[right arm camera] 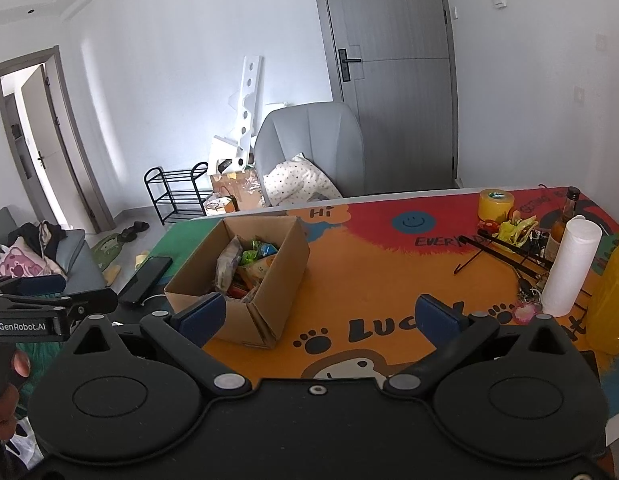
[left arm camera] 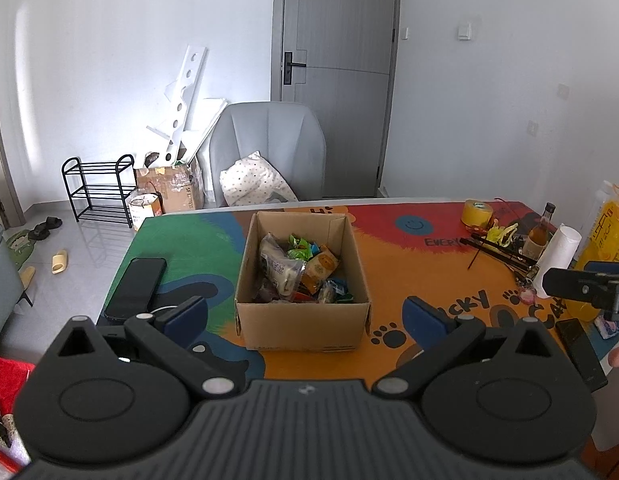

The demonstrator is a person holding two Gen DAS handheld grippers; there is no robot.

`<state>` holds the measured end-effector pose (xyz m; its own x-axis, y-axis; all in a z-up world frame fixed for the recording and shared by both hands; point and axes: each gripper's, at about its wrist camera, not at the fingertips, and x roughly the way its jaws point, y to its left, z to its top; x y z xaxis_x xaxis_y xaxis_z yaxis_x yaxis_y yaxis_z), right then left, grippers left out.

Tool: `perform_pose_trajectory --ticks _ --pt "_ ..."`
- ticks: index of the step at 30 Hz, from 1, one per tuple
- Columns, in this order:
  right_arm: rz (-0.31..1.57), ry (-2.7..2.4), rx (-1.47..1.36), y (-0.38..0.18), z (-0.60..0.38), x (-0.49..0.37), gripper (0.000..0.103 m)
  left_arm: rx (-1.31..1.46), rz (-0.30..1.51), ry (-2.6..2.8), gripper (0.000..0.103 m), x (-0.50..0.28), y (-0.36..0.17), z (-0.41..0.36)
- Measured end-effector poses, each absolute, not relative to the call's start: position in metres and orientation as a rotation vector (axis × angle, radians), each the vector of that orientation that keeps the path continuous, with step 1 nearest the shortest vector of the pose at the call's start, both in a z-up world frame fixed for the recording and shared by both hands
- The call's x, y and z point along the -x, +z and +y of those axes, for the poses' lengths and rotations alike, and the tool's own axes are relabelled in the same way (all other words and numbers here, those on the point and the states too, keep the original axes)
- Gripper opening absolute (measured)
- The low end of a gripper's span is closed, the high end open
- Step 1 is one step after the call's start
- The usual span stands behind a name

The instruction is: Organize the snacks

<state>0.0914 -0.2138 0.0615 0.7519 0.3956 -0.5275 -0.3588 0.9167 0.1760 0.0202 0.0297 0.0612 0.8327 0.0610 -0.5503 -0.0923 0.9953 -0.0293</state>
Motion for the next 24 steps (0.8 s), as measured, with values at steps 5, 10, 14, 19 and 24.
perform_pose_trajectory --ticks 5,10,14,19,24 --pt "0.590 0.410 -0.065 0.0617 -0.2150 -0.0919 0.103 0.055 0.574 0.082 0.103 -0.0189 0.0627 0.0294" --pt "0.589 0.408 -0.064 0.0619 -0.2158 -0.0916 0.103 0.055 0.573 0.078 0.103 -0.0178 0.0622 0.0287" --pt "0.590 0.408 -0.062 0.0619 -0.2160 -0.0917 0.103 0.056 0.572 0.077 0.103 -0.0176 0.0623 0.0287" --pt "0.587 0.411 -0.061 0.0619 -0.2177 -0.0913 0.103 0.056 0.571 0.074 0.103 -0.0173 0.0625 0.0288" --pt "0.589 0.409 -0.059 0.0623 -0.2179 -0.0909 0.103 0.057 0.571 0.074 0.103 -0.0172 0.0624 0.0290"
